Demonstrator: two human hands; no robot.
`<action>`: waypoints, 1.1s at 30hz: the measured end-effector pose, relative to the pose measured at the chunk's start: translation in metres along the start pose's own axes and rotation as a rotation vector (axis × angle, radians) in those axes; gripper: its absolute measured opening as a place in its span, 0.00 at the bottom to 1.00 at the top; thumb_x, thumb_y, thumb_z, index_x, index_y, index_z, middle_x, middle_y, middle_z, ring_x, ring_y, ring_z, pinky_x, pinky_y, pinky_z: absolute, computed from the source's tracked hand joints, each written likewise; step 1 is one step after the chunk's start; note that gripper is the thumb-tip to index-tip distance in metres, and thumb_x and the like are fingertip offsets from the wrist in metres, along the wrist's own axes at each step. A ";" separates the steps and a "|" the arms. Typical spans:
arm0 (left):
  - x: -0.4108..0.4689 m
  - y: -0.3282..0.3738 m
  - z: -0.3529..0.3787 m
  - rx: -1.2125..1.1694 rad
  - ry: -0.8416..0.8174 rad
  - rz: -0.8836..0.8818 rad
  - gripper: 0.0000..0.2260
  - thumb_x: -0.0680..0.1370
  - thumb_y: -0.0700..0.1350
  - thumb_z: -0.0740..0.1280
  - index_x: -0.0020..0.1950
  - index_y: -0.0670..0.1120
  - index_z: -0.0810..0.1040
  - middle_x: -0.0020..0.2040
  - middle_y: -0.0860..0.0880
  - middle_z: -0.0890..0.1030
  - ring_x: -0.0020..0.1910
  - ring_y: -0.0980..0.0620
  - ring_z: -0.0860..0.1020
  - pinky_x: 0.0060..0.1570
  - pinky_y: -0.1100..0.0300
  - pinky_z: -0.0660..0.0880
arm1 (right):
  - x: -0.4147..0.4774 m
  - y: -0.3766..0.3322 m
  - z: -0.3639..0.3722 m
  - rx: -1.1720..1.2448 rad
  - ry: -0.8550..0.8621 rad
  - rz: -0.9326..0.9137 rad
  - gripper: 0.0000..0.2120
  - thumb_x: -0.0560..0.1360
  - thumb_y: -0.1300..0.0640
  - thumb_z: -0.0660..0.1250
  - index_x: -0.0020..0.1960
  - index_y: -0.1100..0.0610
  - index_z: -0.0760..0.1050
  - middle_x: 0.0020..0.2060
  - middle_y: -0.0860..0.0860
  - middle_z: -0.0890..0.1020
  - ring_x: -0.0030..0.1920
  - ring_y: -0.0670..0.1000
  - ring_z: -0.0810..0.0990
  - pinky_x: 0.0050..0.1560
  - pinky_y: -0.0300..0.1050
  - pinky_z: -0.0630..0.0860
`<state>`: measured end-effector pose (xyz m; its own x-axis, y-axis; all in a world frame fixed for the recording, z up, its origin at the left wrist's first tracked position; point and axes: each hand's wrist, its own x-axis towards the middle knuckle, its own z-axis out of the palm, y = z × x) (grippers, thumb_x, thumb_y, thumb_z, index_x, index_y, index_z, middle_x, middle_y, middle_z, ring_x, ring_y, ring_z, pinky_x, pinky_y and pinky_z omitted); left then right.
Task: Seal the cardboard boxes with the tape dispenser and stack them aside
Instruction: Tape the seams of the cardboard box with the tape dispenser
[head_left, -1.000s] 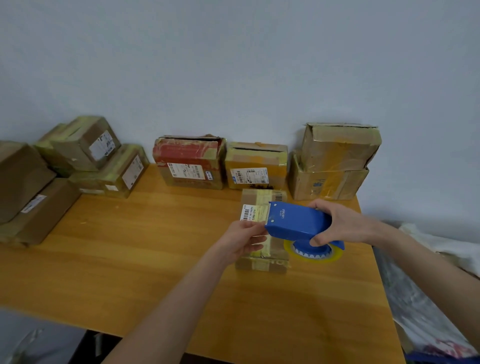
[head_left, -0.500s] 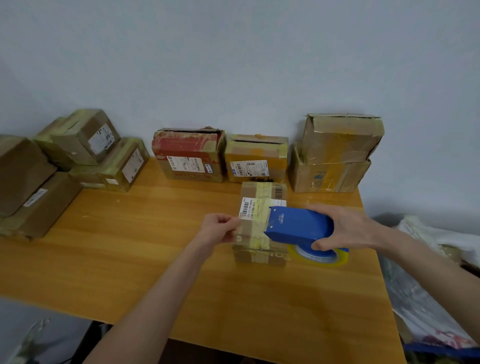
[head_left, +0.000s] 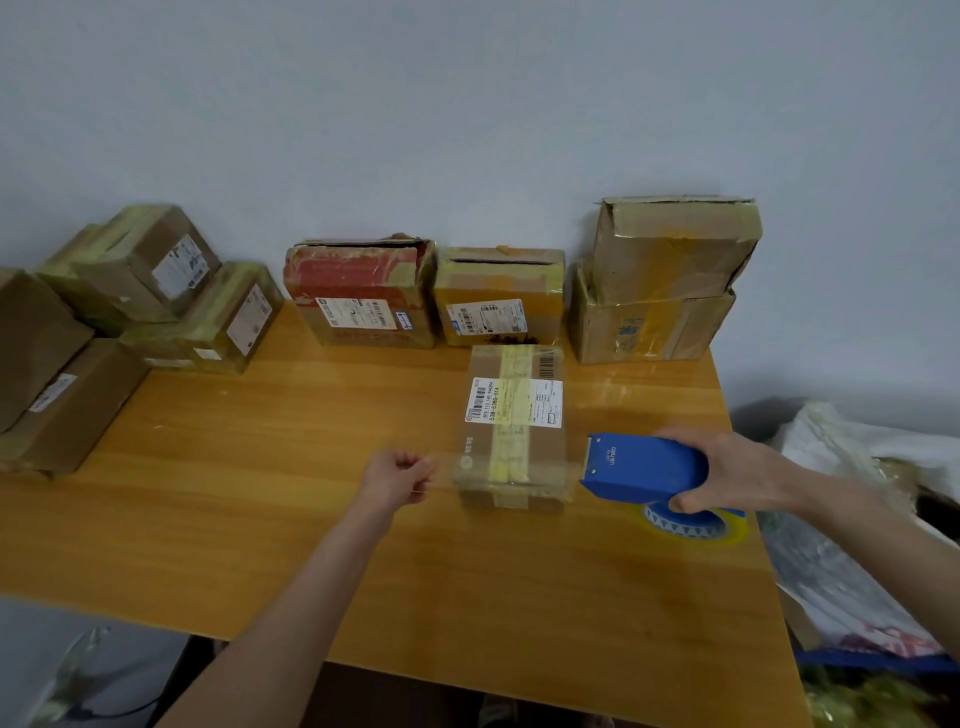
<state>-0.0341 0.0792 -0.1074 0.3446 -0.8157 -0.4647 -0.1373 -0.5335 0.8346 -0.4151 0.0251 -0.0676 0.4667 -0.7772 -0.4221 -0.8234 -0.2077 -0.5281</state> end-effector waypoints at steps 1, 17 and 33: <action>0.001 -0.003 0.001 0.000 0.002 -0.011 0.06 0.78 0.38 0.68 0.42 0.40 0.74 0.36 0.45 0.77 0.30 0.54 0.73 0.28 0.67 0.75 | 0.001 0.001 0.001 0.009 -0.002 0.003 0.27 0.66 0.46 0.75 0.59 0.34 0.65 0.52 0.39 0.77 0.50 0.44 0.79 0.50 0.45 0.77; 0.024 -0.024 0.013 0.037 0.037 -0.101 0.08 0.78 0.41 0.69 0.41 0.40 0.75 0.36 0.46 0.78 0.31 0.53 0.73 0.35 0.59 0.76 | 0.028 0.002 0.039 -0.061 -0.025 0.110 0.34 0.67 0.43 0.74 0.69 0.42 0.65 0.51 0.43 0.76 0.47 0.46 0.76 0.41 0.39 0.73; -0.020 -0.009 0.054 0.838 -0.024 0.826 0.19 0.82 0.49 0.58 0.73 0.48 0.68 0.73 0.51 0.68 0.72 0.51 0.66 0.71 0.52 0.63 | 0.026 0.007 0.046 -0.052 0.010 0.088 0.35 0.66 0.39 0.73 0.69 0.42 0.63 0.56 0.44 0.77 0.52 0.46 0.76 0.50 0.44 0.76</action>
<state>-0.0900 0.0885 -0.1214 -0.1513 -0.9820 0.1131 -0.8816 0.1858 0.4339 -0.3937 0.0310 -0.1159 0.3886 -0.7999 -0.4573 -0.8770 -0.1689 -0.4498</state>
